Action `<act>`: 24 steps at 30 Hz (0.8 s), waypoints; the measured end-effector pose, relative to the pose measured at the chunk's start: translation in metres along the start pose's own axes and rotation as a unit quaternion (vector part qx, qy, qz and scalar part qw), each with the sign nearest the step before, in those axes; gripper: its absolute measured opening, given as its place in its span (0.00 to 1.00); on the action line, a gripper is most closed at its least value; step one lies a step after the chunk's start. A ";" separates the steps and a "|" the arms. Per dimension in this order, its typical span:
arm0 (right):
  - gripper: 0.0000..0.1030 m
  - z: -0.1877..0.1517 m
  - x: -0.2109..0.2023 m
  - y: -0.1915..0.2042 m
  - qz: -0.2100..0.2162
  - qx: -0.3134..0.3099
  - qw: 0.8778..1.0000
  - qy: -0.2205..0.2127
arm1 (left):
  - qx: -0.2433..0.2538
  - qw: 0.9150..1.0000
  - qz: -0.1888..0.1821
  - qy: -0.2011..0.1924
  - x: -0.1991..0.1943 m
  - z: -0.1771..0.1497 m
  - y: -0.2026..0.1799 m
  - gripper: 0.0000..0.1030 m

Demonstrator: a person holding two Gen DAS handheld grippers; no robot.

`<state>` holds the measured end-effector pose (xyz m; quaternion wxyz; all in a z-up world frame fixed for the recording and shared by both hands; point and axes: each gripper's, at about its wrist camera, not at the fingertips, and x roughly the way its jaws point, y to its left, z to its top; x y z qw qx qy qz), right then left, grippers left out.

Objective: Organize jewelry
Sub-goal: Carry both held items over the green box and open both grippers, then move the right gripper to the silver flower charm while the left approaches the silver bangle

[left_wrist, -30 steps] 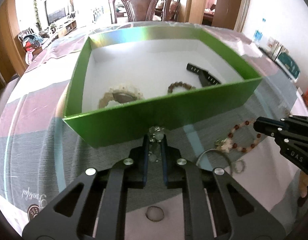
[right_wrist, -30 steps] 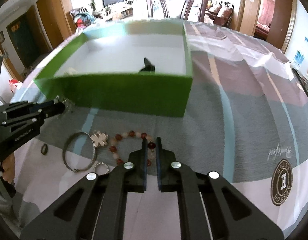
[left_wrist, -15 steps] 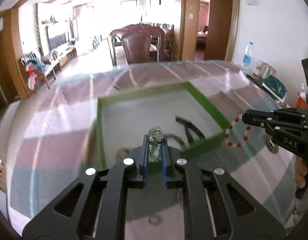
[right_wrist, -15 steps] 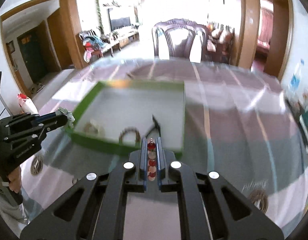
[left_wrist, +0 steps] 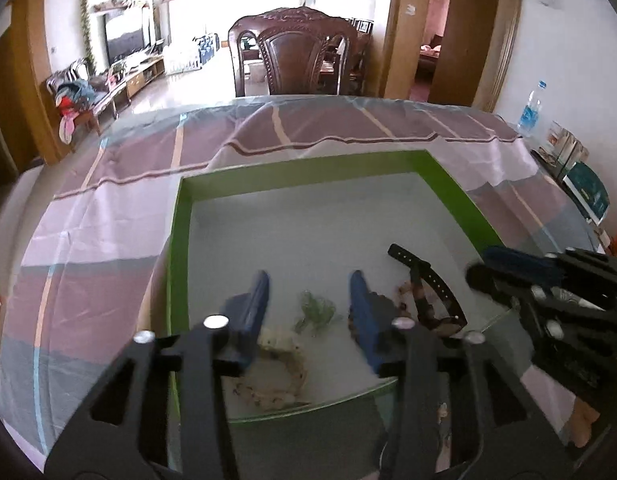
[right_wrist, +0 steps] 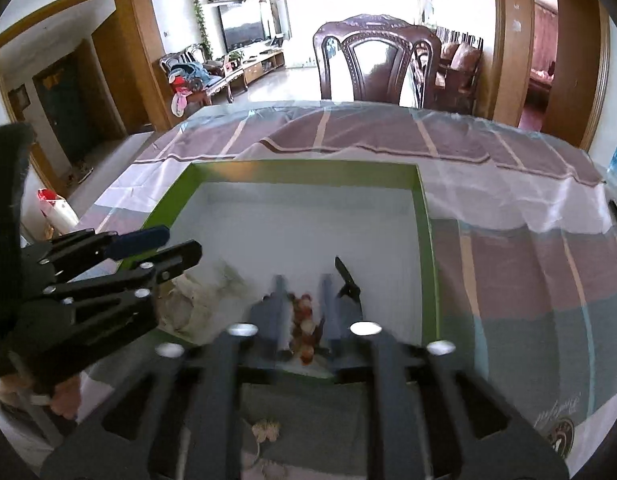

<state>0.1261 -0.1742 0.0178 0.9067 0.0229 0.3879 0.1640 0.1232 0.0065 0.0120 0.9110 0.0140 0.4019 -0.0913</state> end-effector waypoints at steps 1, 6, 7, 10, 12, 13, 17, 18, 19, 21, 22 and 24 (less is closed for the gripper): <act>0.38 -0.003 -0.008 -0.001 0.007 0.001 1.000 -0.001 | 0.001 1.000 -0.003 0.002 -0.003 -0.002 0.000 0.43; 0.38 -0.040 -0.034 0.007 0.010 -0.041 0.999 0.007 | 0.045 0.999 -0.020 0.006 -0.027 -0.030 -0.013 0.50; 0.38 -0.050 -0.034 0.008 0.014 -0.046 0.999 0.017 | 0.061 0.998 -0.022 0.009 -0.030 -0.038 -0.019 0.52; 0.38 -0.075 -0.016 0.013 0.023 -0.055 0.997 0.049 | 0.096 0.995 -0.007 0.015 -0.027 -0.059 -0.034 0.57; 0.38 -0.085 -0.003 0.015 0.018 -0.058 0.996 0.059 | 0.128 0.992 0.018 0.006 -0.027 -0.068 -0.044 0.59; 0.38 -0.087 0.003 0.015 0.019 -0.054 0.996 0.065 | 0.136 0.990 0.023 0.006 -0.027 -0.071 -0.047 0.60; 0.38 -0.093 0.024 0.019 0.033 -0.051 0.995 0.084 | 0.133 0.991 0.002 0.032 -0.019 -0.084 -0.045 0.62; 0.38 -0.094 0.026 0.020 0.033 -0.052 0.994 0.087 | 0.132 0.991 -0.001 0.037 -0.017 -0.085 -0.043 0.63; 0.38 -0.095 0.029 0.021 0.031 -0.053 0.994 0.090 | 0.130 0.991 -0.005 0.044 -0.013 -0.087 -0.041 0.63; 0.38 -0.095 0.030 0.021 0.023 -0.051 0.995 0.088 | 0.123 0.990 -0.016 0.060 -0.005 -0.090 -0.036 0.63; 0.38 -0.094 0.029 0.020 0.016 -0.051 0.994 0.090 | 0.122 0.990 -0.021 0.067 -0.002 -0.092 -0.036 0.63; 0.38 -0.095 0.026 0.017 -0.003 -0.050 0.995 0.091 | 0.123 0.989 -0.027 0.078 0.004 -0.095 -0.036 0.65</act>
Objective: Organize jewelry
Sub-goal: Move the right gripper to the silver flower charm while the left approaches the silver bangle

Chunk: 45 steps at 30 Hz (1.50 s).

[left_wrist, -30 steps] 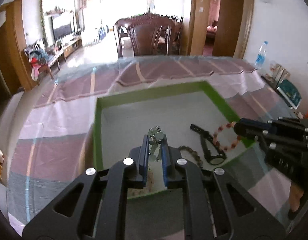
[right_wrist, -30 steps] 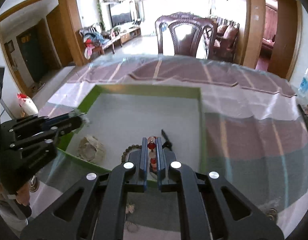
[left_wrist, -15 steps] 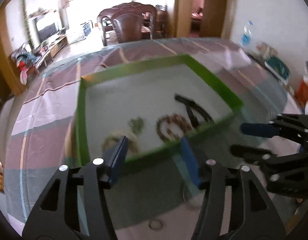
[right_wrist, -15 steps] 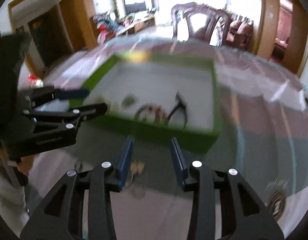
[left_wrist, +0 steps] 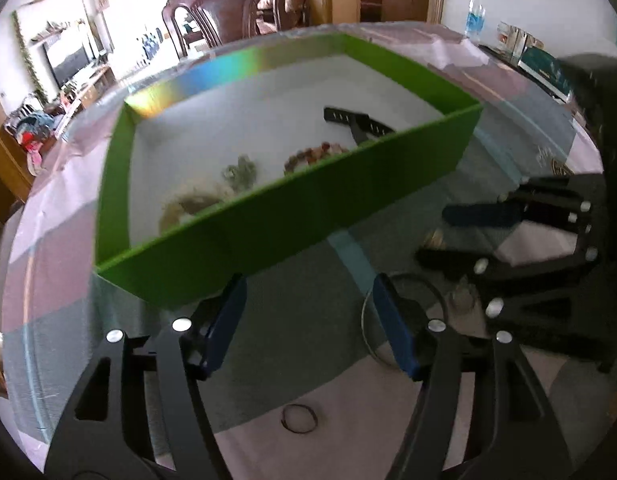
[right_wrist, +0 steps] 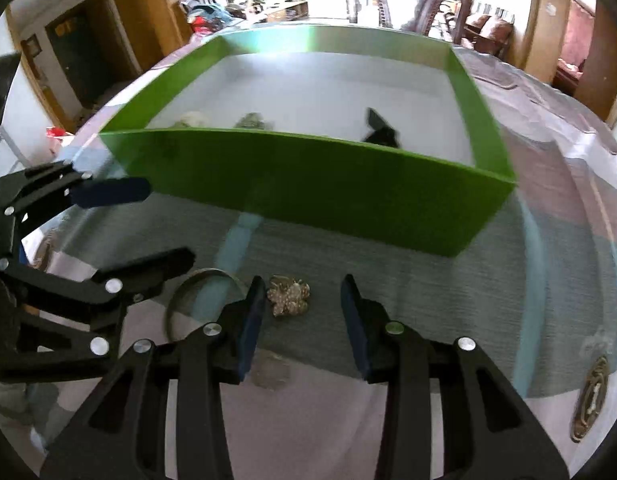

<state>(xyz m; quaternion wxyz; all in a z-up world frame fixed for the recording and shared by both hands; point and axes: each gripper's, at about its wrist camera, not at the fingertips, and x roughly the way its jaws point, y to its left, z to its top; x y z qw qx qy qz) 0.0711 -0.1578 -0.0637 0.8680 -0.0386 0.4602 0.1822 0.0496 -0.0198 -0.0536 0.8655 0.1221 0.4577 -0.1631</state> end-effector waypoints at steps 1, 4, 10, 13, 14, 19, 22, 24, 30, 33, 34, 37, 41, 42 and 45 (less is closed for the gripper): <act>0.38 -0.001 0.000 -0.003 -0.011 0.003 1.000 0.002 | 0.002 1.000 -0.001 0.004 0.002 -0.002 -0.002 0.65; 0.38 -0.007 0.001 -0.015 -0.031 0.019 0.999 0.015 | 0.013 1.000 -0.007 0.014 0.007 -0.005 -0.008 0.66; 0.43 -0.011 -0.007 -0.025 -0.019 0.024 0.999 0.014 | 0.026 0.999 -0.007 0.024 0.018 -0.008 -0.015 0.69; 0.47 -0.015 -0.007 -0.024 -0.017 0.014 1.000 0.016 | 0.015 1.000 -0.008 0.026 0.021 -0.006 -0.011 0.74; 0.47 -0.017 -0.005 -0.020 -0.017 0.010 1.000 0.021 | 0.011 1.000 -0.008 0.026 0.022 -0.006 -0.009 0.75; 0.54 -0.018 -0.002 -0.014 -0.025 -0.007 1.000 0.012 | 0.002 1.000 -0.005 0.025 0.022 -0.007 -0.004 0.76; 0.54 -0.018 -0.001 -0.013 -0.030 -0.013 0.999 0.001 | 0.002 1.000 -0.003 0.025 0.023 -0.006 -0.004 0.76; 0.54 -0.018 0.000 -0.014 -0.031 -0.011 0.999 -0.004 | 0.002 1.000 0.001 0.023 0.023 -0.006 -0.005 0.76; 0.53 -0.016 0.002 -0.016 -0.032 -0.009 0.999 -0.021 | -0.014 1.000 0.010 0.018 0.021 -0.006 0.002 0.62; 0.53 -0.016 0.002 -0.017 -0.032 -0.009 0.999 -0.021 | -0.035 0.999 0.023 0.017 0.021 -0.004 0.009 0.51; 0.53 -0.016 0.002 -0.017 -0.032 -0.009 0.999 -0.021 | -0.044 0.999 0.025 0.017 0.021 -0.004 0.012 0.49; 0.53 -0.016 0.002 -0.017 -0.032 -0.009 0.999 -0.021 | -0.061 0.998 0.028 0.017 0.021 -0.003 0.019 0.42; 0.53 -0.016 0.002 -0.017 -0.032 -0.009 0.999 -0.021 | -0.051 0.998 0.028 0.017 0.020 -0.003 0.015 0.42; 0.53 -0.016 0.002 -0.017 -0.032 -0.009 0.999 -0.021 | -0.048 0.998 0.027 0.016 0.020 -0.003 0.014 0.44; 0.53 -0.016 0.003 -0.018 -0.033 -0.009 0.999 -0.025 | -0.046 0.998 0.028 0.016 0.020 -0.003 0.012 0.45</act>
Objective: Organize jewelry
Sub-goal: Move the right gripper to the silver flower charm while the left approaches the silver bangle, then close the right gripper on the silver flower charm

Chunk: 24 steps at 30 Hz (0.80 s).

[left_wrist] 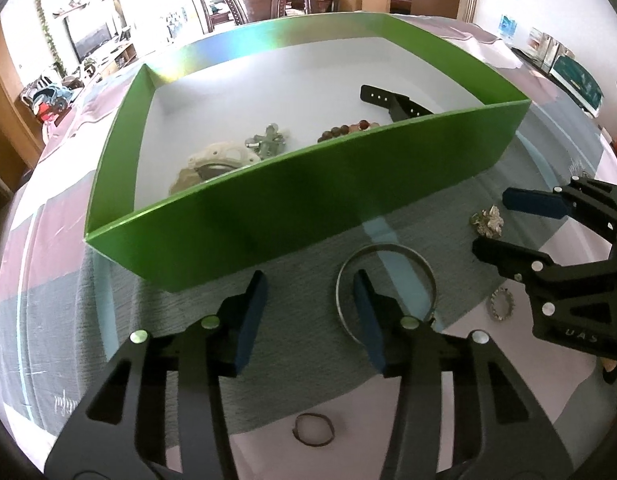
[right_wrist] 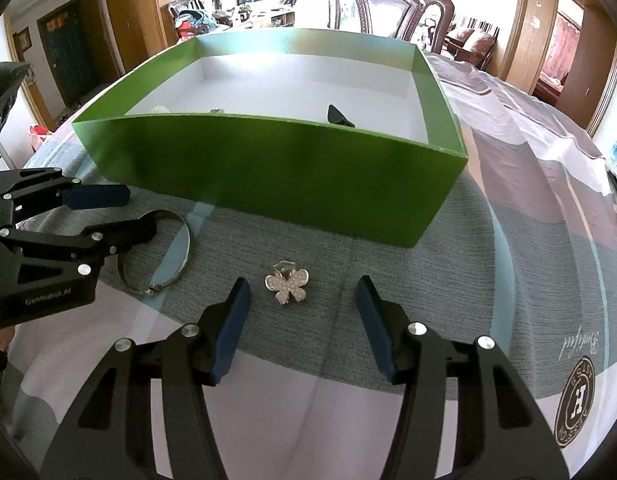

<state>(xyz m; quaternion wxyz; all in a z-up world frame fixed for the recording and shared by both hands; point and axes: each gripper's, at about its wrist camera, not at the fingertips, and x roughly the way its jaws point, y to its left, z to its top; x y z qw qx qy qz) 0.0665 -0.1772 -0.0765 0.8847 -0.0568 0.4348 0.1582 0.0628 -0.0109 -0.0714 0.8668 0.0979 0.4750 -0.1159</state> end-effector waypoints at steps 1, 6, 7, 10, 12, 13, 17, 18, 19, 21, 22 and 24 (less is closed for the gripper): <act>0.53 0.000 0.000 0.000 -0.001 0.000 1.000 -0.002 | -0.001 1.000 0.000 0.000 0.000 0.000 0.001 0.46; 0.53 -0.001 0.000 0.001 -0.001 0.003 1.000 -0.005 | -0.009 1.000 0.002 0.002 0.002 0.000 0.005 0.55; 0.53 0.000 0.000 0.001 -0.001 0.004 1.000 -0.006 | -0.008 1.000 0.003 0.002 0.002 0.000 0.005 0.55; 0.49 0.000 0.000 0.002 -0.004 0.007 1.000 -0.008 | -0.007 1.000 0.004 0.001 0.003 0.000 0.006 0.55; 0.48 0.000 0.000 0.003 -0.001 0.005 1.000 -0.008 | -0.007 1.000 0.004 0.002 0.003 0.000 0.007 0.59; 0.48 0.000 0.000 0.003 -0.001 0.006 1.000 -0.008 | -0.007 1.000 0.005 0.002 0.003 0.000 0.007 0.59; 0.41 0.000 0.000 0.004 0.000 0.002 1.000 -0.009 | -0.007 1.000 0.005 0.002 0.004 0.001 0.007 0.60; 0.35 0.000 -0.001 0.005 0.002 0.000 1.000 -0.009 | -0.007 1.000 0.005 0.002 0.004 0.001 0.007 0.60; 0.28 0.000 -0.001 0.006 0.005 -0.002 1.000 -0.009 | -0.007 1.000 0.005 0.002 0.004 0.001 0.007 0.60; 0.22 0.000 -0.001 0.008 0.008 -0.009 1.000 -0.010 | -0.007 1.000 0.005 0.002 0.004 0.001 0.007 0.60; 0.22 -0.001 -0.002 0.009 0.007 -0.011 1.000 -0.011 | -0.007 1.000 0.005 0.001 0.004 0.001 0.007 0.60; 0.22 0.000 -0.002 0.009 0.006 -0.013 1.000 -0.011 | -0.007 1.000 0.005 0.002 0.004 0.001 0.007 0.60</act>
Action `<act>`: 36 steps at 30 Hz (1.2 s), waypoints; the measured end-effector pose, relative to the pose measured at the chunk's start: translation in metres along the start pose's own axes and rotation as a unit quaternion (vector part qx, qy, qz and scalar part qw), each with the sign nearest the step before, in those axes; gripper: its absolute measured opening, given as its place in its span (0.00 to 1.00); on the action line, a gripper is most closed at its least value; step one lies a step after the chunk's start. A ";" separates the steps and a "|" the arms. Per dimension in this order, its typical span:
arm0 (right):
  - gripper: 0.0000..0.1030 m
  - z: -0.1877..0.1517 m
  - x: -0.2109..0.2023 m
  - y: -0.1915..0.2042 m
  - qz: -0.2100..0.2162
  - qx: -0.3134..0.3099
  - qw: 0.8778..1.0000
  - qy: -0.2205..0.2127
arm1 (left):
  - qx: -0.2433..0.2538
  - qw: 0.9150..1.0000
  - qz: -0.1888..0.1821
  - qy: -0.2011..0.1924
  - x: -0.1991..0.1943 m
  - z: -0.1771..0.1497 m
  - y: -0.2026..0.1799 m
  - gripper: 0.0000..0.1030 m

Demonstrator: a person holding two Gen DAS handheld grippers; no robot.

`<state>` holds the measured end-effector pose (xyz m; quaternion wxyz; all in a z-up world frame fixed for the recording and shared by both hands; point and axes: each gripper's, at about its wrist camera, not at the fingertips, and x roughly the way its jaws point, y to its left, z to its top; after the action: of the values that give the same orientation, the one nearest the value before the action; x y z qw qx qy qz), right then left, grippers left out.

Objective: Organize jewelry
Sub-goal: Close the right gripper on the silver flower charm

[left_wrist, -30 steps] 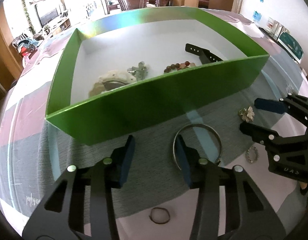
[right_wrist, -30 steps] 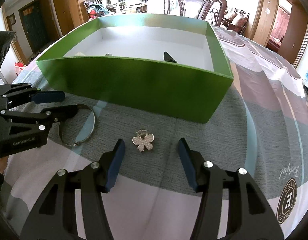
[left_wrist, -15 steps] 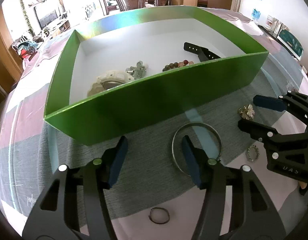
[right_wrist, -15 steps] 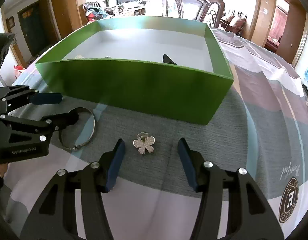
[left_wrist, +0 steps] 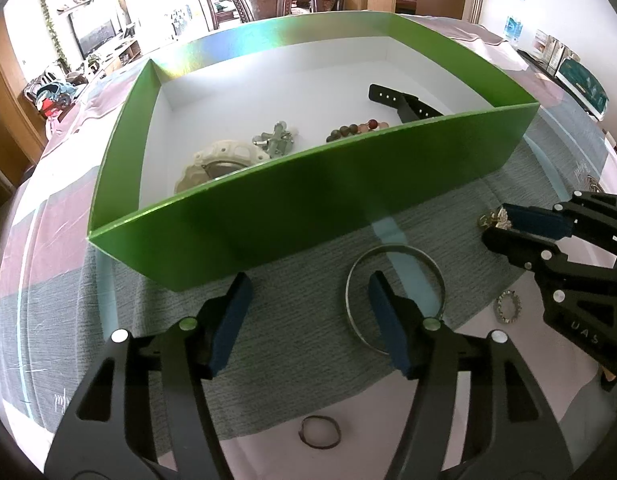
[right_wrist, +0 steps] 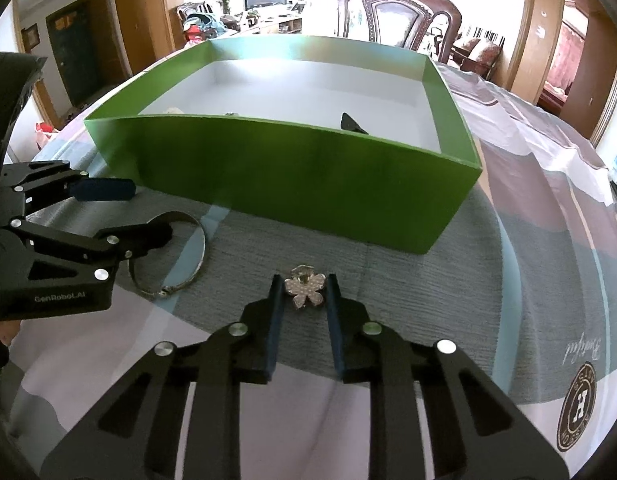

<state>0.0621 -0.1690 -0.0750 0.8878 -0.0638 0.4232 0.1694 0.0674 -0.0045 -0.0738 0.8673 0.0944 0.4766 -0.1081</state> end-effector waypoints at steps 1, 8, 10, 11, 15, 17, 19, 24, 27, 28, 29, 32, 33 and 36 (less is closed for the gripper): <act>0.22 0.000 0.000 -0.001 0.001 0.001 1.000 0.001 | 0.000 1.000 0.000 0.000 0.000 0.000 0.000 0.60; 0.22 0.001 0.000 -0.003 0.003 0.004 1.000 0.006 | -0.005 1.000 -0.007 -0.002 -0.001 0.000 0.000 0.46; 0.22 0.001 0.000 -0.003 0.003 0.004 1.000 0.006 | -0.007 1.000 -0.007 -0.003 -0.002 0.000 0.000 0.39; 0.22 0.001 0.000 -0.003 0.003 0.004 1.000 0.005 | -0.009 1.000 -0.007 -0.003 -0.002 0.000 0.000 0.37; 0.22 0.001 0.000 -0.003 0.002 0.003 1.000 0.006 | -0.018 1.000 -0.003 -0.002 -0.002 0.001 0.003 0.35; 0.22 0.001 -0.001 -0.002 0.001 0.002 1.000 0.006 | -0.021 1.000 -0.002 -0.002 -0.002 0.001 0.005 0.35; 0.22 0.001 -0.001 -0.002 0.000 -0.001 1.000 0.006 | -0.024 1.000 -0.002 -0.002 -0.001 0.002 0.006 0.35; 0.22 0.001 -0.001 -0.001 0.000 -0.009 1.000 0.015 | -0.024 1.000 -0.001 -0.002 -0.001 0.002 0.006 0.35; 0.22 0.001 -0.002 -0.002 0.009 -0.006 1.000 0.027 | -0.026 1.000 0.000 -0.001 -0.001 0.003 0.006 0.37; 0.22 0.002 -0.002 -0.002 0.011 -0.006 0.999 0.029 | -0.026 1.000 0.001 -0.001 -0.001 0.003 0.006 0.37; 0.22 0.002 -0.002 -0.002 0.011 -0.008 0.999 0.030 | -0.026 1.000 0.001 -0.002 -0.001 0.002 0.007 0.38; 0.22 0.001 -0.001 -0.002 0.011 -0.008 0.999 0.031 | -0.027 1.000 0.003 -0.002 -0.001 0.002 0.008 0.39; 0.22 0.001 -0.001 -0.002 0.012 -0.006 0.999 0.031 | -0.027 1.000 0.003 -0.002 -0.001 0.002 0.008 0.40; 0.25 0.001 -0.001 -0.003 0.017 0.001 0.999 0.031 | -0.027 1.000 0.004 -0.002 0.000 0.002 0.009 0.40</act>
<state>0.0635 -0.1721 -0.0732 0.8712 -0.0614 0.4519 0.1820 0.0712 0.0033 -0.0720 0.8709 0.0724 0.4772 -0.0923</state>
